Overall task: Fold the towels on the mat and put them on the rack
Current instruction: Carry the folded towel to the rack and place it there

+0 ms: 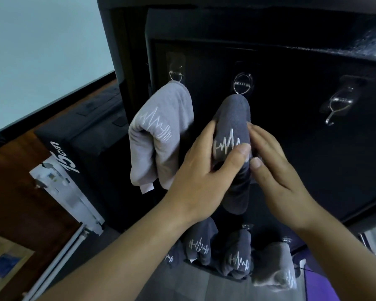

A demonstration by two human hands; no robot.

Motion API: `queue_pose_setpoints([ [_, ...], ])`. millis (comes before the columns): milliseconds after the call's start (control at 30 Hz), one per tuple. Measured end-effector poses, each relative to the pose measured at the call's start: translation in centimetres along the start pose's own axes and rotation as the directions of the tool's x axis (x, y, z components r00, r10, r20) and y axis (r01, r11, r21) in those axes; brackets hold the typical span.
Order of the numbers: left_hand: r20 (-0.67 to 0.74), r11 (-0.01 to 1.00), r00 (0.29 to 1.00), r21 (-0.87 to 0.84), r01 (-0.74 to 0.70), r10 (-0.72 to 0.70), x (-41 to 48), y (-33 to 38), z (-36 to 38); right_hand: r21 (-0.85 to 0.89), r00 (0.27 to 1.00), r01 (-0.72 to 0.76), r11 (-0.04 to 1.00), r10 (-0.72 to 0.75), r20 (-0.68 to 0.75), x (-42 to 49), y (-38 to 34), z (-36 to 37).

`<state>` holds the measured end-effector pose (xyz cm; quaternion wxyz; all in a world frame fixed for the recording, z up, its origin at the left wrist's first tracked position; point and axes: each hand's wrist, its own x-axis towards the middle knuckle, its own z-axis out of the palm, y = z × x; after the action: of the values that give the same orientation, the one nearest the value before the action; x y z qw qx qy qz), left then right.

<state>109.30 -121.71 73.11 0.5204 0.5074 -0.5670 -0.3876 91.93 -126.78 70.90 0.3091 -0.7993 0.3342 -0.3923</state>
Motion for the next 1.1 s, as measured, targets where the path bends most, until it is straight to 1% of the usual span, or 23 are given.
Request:
queue_pose_setpoints([
  [100,0.020,0.991,0.999,-0.131,0.031,-0.028,-0.4,-0.4,0.5,-0.042,0.999,-0.030,0.999,0.030,0.016,-1.0,0.7,0.9],
  [167,0.018,0.983,0.999,-0.181,0.040,-0.037,-0.4,-0.8,0.8,-0.062,0.999,-0.025,0.998,0.027,0.033,-1.6,1.0,1.5],
  [233,0.018,0.981,0.999,-0.189,0.045,-0.043,-0.6,-1.0,0.9,-0.060,0.999,-0.026,0.998,0.028,0.041,-1.9,1.1,1.8],
  [300,0.030,0.987,0.999,-0.151,0.048,-0.043,-1.3,-1.5,0.7,-0.044,0.999,-0.034,0.998,0.036,0.033,-2.3,1.2,1.7],
  [400,0.043,0.995,0.994,0.004,0.095,-0.095,-3.4,-3.3,0.1,-0.074,0.997,-0.080,0.994,0.081,0.009,-4.0,2.5,1.8],
  [433,0.030,0.985,0.988,0.086,0.148,-0.152,-4.4,-4.5,0.2,-0.114,0.993,-0.121,0.986,0.121,-0.003,-5.3,3.2,2.1],
  [467,0.002,0.954,0.972,0.192,0.229,-0.234,-5.4,-5.6,0.3,-0.173,0.986,-0.167,0.971,0.166,-0.021,-6.7,4.0,2.5],
  [533,-0.046,0.834,0.911,0.385,0.395,-0.410,-7.1,-7.8,0.7,-0.335,0.966,-0.256,0.907,0.250,-0.061,-10.4,5.7,3.7],
  [567,-0.034,0.777,0.878,0.450,0.439,-0.477,-7.8,-8.9,1.1,-0.409,0.954,-0.293,0.864,0.291,-0.068,-12.4,6.5,4.4],
  [600,-0.002,0.735,0.857,0.514,0.442,-0.515,-8.3,-9.8,1.5,-0.462,0.943,-0.317,0.828,0.327,-0.061,-14.5,7.1,5.1],
  [633,0.041,0.702,0.849,0.585,0.407,-0.526,-8.5,-10.5,2.0,-0.498,0.932,-0.337,0.799,0.359,-0.054,-16.5,7.5,5.8],
  [700,0.133,0.644,0.863,0.722,0.253,-0.488,-8.8,-11.8,2.8,-0.551,0.897,-0.406,0.729,0.435,-0.085,-20.8,8.0,7.0],
  [767,0.253,0.605,0.868,0.794,0.067,-0.428,-8.9,-13.0,4.1,-0.585,0.830,-0.519,0.624,0.532,-0.168,-25.4,7.7,8.1],
  [833,0.378,0.591,0.834,0.803,-0.079,-0.402,-9.3,-14.4,5.9,-0.580,0.734,-0.638,0.507,0.629,-0.256,-30.0,6.9,9.4],
  [900,0.492,0.589,0.769,0.786,-0.190,-0.408,-10.2,-15.6,8.3,-0.547,0.628,-0.736,0.399,0.705,-0.331,-34.8,6.0,11.1],
  [967,0.606,0.603,0.698,0.735,-0.309,-0.382,-11.6,-17.0,11.2,-0.495,0.515,-0.817,0.295,0.760,-0.396,-39.7,4.7,12.8],
  [1100,0.777,0.598,0.518,0.617,-0.512,-0.358,-16.5,-18.7,17.6,-0.340,0.240,-0.937,0.075,0.846,-0.477,-48.7,1.3,16.5],
])
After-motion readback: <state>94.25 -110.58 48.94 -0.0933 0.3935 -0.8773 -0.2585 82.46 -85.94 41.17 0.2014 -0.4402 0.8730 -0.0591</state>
